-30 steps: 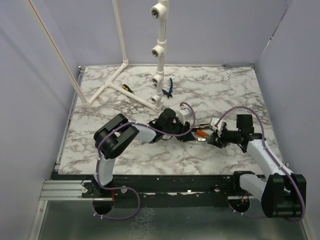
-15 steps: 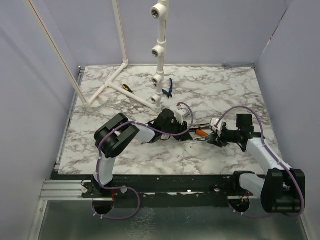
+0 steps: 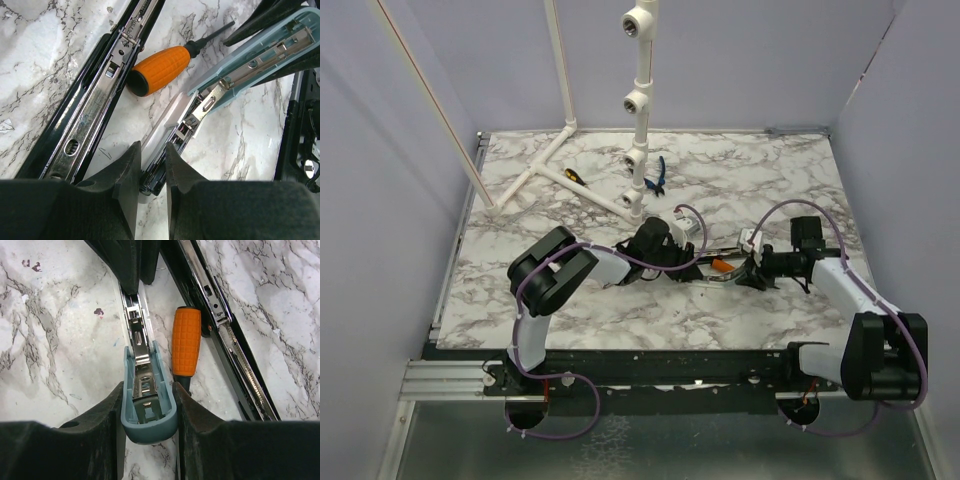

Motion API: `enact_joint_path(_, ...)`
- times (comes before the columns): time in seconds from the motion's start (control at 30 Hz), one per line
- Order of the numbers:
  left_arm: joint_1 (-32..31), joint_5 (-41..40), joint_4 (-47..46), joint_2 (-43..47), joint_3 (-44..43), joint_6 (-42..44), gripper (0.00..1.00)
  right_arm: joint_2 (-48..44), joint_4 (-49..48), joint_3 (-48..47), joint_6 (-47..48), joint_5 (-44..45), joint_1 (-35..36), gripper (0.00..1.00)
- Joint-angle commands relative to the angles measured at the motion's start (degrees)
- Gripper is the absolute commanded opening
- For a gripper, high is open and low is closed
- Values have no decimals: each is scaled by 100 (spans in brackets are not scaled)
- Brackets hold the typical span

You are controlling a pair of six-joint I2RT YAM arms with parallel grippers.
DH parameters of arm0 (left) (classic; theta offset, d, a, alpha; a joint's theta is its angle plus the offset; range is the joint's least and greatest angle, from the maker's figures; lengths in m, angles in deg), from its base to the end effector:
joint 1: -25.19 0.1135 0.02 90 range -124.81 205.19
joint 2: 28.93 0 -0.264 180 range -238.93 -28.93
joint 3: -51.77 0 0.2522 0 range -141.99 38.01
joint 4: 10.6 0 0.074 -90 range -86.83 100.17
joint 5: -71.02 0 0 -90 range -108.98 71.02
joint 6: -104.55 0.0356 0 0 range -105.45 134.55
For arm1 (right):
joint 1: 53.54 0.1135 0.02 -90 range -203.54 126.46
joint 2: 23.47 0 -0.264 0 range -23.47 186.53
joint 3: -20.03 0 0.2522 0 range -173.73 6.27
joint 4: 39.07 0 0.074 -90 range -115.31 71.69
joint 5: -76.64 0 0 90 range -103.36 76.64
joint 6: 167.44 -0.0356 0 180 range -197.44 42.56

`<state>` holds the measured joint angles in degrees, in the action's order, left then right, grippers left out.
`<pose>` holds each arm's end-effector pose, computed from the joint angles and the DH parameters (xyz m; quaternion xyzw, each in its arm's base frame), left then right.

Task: Load the staples into the stapler
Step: Open the stapler at the center of the board.

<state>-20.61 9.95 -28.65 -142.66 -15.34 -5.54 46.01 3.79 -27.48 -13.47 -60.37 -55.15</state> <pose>0.2608 -0.2929 0.1216 0.3096 0.7832 -0.4492 0.2983 0.2038 0.0203 0.1775 -0.5377 0.7207 0.2190 0.3788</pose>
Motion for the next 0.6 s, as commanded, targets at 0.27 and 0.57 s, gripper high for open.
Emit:
enact_joint_path(0.27, 192, -365, 999, 104, 74, 173, 16, 557, 872, -741, 50, 1181, 358, 22)
enact_joint_path(0.57, 181, -296, 949, 187, 24, 103, 17, 608, 1121, -1110, -230, 983, 484, 38)
